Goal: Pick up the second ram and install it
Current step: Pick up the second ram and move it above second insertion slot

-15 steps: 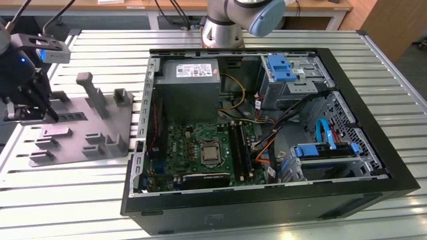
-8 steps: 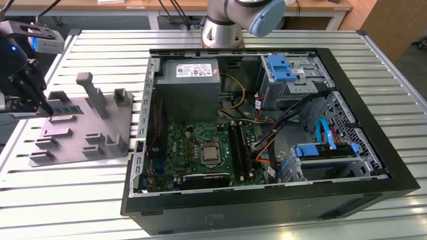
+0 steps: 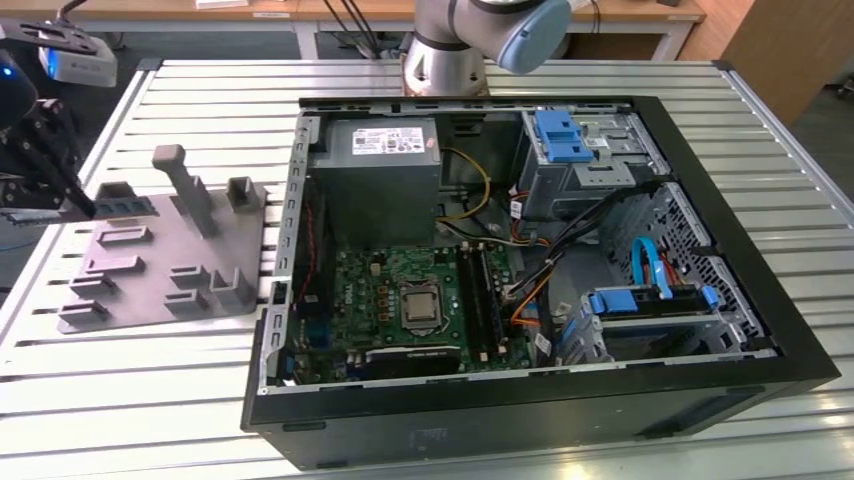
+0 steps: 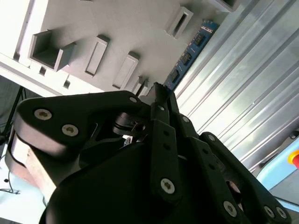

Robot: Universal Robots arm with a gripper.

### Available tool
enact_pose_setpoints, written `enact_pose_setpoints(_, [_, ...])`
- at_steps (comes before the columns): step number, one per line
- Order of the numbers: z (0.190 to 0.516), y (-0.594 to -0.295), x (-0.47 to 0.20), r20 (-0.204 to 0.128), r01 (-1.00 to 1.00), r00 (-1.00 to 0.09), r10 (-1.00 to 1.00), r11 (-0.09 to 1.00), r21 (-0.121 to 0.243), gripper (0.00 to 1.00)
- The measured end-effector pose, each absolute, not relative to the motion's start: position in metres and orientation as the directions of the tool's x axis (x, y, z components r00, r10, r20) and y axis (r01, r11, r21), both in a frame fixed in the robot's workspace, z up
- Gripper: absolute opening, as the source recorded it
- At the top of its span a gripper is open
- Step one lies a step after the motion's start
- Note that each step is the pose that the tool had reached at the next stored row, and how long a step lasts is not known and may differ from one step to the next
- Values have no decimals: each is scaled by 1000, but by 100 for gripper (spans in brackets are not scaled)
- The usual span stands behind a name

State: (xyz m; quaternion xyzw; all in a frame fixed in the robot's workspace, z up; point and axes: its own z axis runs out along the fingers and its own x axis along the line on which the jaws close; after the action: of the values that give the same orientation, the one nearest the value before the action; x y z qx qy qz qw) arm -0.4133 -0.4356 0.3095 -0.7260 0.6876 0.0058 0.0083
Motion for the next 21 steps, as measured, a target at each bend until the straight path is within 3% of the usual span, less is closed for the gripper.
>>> enact_pose_setpoints(21, [354, -436, -413, -27, -999, 54, -998, -54, -5, 14])
